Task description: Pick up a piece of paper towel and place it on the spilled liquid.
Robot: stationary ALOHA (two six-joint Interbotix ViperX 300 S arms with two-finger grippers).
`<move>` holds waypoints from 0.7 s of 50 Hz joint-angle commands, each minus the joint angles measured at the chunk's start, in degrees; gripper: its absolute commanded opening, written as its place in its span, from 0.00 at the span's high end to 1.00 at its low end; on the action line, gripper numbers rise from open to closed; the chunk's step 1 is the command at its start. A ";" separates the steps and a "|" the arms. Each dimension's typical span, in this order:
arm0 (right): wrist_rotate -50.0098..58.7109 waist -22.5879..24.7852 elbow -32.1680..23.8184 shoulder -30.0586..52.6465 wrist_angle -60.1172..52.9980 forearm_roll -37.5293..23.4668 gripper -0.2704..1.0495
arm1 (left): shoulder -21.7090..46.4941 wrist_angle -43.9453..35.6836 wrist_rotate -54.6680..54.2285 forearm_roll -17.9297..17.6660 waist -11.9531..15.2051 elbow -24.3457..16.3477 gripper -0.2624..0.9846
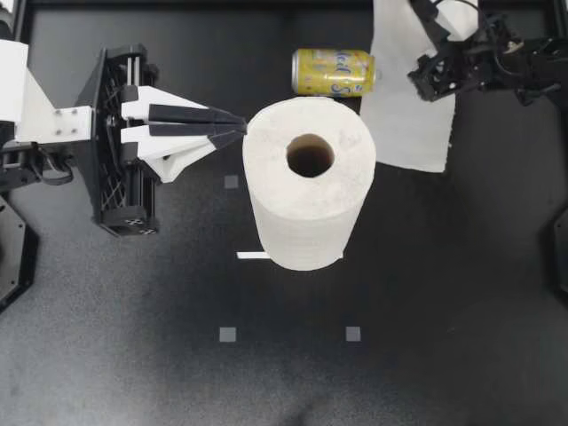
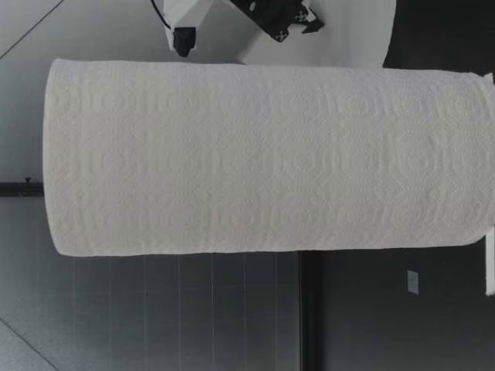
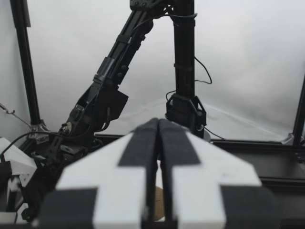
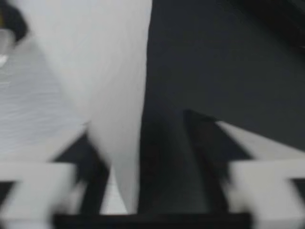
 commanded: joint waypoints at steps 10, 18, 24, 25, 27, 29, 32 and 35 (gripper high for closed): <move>-1.58 4.39 -1.14 -2.11 16.08 0.18 0.27 | -0.88 -0.53 0.26 -0.09 -0.09 -0.79 0.72; -5.27 7.65 -1.32 -3.96 20.48 3.52 0.27 | -0.79 -0.53 0.35 0.00 -0.09 -0.62 0.72; -7.82 11.34 -1.23 -8.17 21.36 7.47 0.27 | -0.97 -0.53 0.35 0.00 -0.09 -0.62 0.72; -8.26 12.13 -1.14 -9.32 21.27 8.09 0.27 | -1.05 -0.53 0.35 0.00 -0.09 -0.62 0.72; -9.05 13.89 -0.97 -11.78 21.36 9.76 0.27 | -1.14 -0.44 0.26 0.00 -0.09 -0.53 0.72; -9.76 16.00 -0.70 -14.41 21.36 11.51 0.27 | -1.32 -0.26 0.26 -0.09 -0.09 -0.35 0.72; -10.55 19.86 0.00 -19.60 21.36 14.85 0.28 | -1.85 -0.26 0.18 0.00 -0.26 0.00 0.72; -10.81 23.12 0.97 -24.17 21.36 17.05 0.28 | -2.20 -0.26 0.18 0.00 -0.44 0.44 0.72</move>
